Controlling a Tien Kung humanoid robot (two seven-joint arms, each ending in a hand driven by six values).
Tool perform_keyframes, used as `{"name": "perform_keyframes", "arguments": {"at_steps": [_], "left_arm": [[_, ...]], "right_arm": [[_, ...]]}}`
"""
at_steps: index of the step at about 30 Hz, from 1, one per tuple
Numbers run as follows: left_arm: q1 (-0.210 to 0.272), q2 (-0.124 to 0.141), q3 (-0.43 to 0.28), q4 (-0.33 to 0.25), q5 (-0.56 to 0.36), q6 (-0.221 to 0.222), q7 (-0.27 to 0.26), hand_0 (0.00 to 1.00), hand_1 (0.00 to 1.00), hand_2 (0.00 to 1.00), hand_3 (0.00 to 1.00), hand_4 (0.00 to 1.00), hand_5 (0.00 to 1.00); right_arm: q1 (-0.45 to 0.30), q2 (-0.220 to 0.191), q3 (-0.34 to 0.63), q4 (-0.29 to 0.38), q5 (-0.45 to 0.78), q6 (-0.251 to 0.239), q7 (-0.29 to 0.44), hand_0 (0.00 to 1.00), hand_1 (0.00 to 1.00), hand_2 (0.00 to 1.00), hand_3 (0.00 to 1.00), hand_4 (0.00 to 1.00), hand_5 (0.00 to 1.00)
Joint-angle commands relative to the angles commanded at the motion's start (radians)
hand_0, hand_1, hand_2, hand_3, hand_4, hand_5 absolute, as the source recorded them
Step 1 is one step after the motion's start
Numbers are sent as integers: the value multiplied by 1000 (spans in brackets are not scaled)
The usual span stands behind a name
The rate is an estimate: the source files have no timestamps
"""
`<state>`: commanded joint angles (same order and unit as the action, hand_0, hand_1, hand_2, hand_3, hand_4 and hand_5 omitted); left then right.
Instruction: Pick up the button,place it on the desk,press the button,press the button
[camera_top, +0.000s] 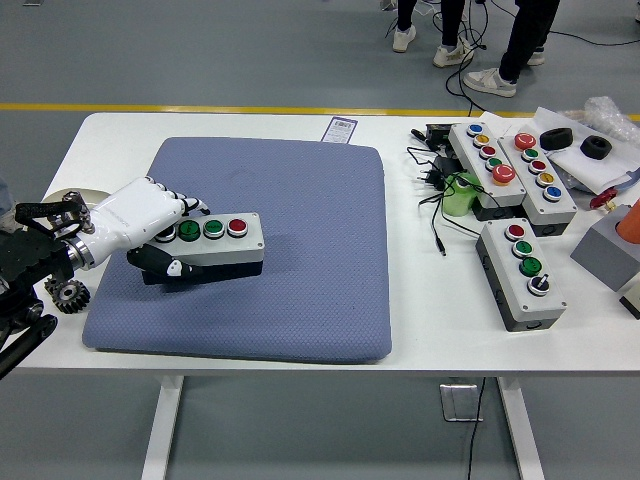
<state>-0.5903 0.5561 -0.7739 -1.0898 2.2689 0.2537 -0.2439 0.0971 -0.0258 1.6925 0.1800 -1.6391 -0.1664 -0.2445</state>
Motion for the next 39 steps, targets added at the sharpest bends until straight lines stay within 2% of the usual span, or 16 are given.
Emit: {"name": "perform_keyframes", "arguments": {"at_steps": [4,9,10,12,15,16,21,22,27,28,33,34,39], "left_arm": [[-3,-3,8,15,0,6,0,28,2,2,119,703,573],[-2,-1,-1,18,0,51,12,28,2,2,119,703,573],[-1,0,-3,18,0,56,15,20,2,2,232,718,567],[0,0,-7,17,0,66,26,20,2,2,232,718,567],[2,0,-8,16,0,58,40,20,2,2,232,718,567],[2,0,-9,16,0,50,44,17,92,162,462,745,578],[2,-1,-3,25,0,31,45,17,92,162,462,745,578],[1,0,0,28,0,25,45,197,355,397,575,752,569],[-1,1,2,42,0,-18,44,197,355,397,575,752,569],[-1,1,3,45,0,-25,46,663,730,783,761,770,562],[-1,1,1,50,0,-33,52,663,730,783,761,770,562],[-1,1,0,50,0,-31,54,890,895,957,924,894,567],[2,0,-5,50,0,-37,61,890,895,957,924,894,567]], "right_arm": [[3,0,-1,0,0,0,0,654,663,674,585,421,260],[4,0,-3,0,3,0,1,654,663,674,585,421,260],[4,0,-4,0,4,0,1,654,664,674,585,421,260],[5,0,-3,0,5,0,1,654,664,674,585,421,260],[5,0,-4,0,4,1,2,654,664,674,585,421,260],[5,-1,-4,0,4,0,2,654,663,674,585,421,260],[6,-1,-4,0,4,1,2,654,663,674,585,421,260],[7,-1,-4,0,3,1,2,654,664,674,585,421,260],[8,-1,-5,0,5,0,2,654,664,674,585,421,260],[8,-1,-5,0,6,0,2,654,664,674,585,421,259],[10,-1,-6,0,4,1,2,654,664,674,585,421,259],[10,-1,-6,0,5,1,2,654,664,674,585,420,258],[11,-1,-5,0,4,1,2,654,664,674,585,420,258]]}}
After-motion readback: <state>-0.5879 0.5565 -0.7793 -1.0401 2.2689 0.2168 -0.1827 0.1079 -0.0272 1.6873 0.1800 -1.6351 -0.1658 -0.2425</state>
